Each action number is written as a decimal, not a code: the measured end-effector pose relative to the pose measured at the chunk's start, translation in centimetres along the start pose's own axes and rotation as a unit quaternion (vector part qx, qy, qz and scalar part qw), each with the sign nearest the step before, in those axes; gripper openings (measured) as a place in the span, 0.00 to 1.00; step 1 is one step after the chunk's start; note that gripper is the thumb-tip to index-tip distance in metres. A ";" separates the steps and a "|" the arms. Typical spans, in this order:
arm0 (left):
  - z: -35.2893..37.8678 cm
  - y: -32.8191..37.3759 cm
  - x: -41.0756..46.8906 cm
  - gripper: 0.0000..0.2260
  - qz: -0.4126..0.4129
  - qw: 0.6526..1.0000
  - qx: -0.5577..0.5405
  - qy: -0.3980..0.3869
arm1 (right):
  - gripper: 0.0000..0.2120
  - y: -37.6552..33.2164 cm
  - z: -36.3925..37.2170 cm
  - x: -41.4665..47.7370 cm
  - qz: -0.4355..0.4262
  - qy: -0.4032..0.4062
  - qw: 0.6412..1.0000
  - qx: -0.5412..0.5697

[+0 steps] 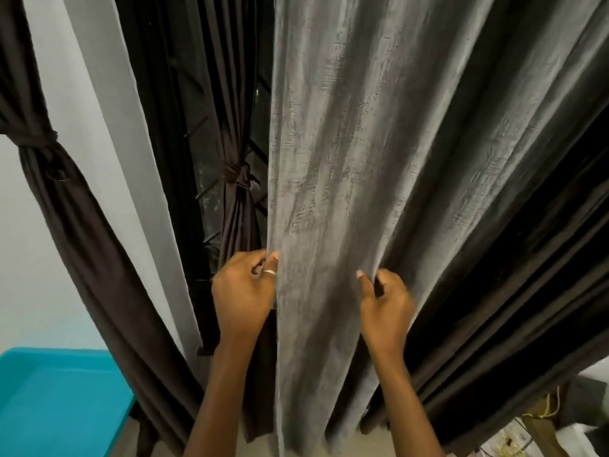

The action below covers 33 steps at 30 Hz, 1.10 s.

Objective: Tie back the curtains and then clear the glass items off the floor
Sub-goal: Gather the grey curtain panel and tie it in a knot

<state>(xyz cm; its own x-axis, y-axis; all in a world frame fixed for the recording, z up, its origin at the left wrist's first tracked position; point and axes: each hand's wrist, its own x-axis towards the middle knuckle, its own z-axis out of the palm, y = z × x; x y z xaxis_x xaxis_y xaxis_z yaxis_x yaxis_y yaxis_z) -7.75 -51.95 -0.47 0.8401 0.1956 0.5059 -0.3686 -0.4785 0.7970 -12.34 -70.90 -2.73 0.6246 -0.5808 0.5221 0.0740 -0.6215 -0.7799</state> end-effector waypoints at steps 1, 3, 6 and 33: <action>0.4 0.2 -0.1 0.07 0.016 1.000 -0.003 -0.019 | 0.26 -0.2 0.5 -0.6 -0.012 -0.007 1.000 -0.005; 1.2 0.5 -0.2 0.07 0.043 0.997 -0.022 -0.065 | 0.22 -0.7 1.7 -1.6 -0.050 -0.011 0.998 -0.024; 2.4 0.7 -0.8 0.06 0.076 0.988 -0.054 -0.122 | 0.10 -1.4 3.3 -2.7 -0.091 -0.009 0.994 -0.051; 3.5 4.3 -3.8 0.10 0.008 0.988 -0.013 -0.157 | 0.11 -0.8 2.1 -4.3 -0.099 -0.049 0.994 -0.007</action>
<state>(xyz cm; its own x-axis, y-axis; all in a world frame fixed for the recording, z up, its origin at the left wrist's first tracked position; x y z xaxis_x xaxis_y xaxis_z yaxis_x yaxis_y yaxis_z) -11.18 -57.76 -0.09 0.9145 -0.0880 0.3949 -0.3894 -0.4572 0.7996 -13.43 -66.81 -5.11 0.6713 -0.3933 0.6282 0.1923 -0.7261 -0.6601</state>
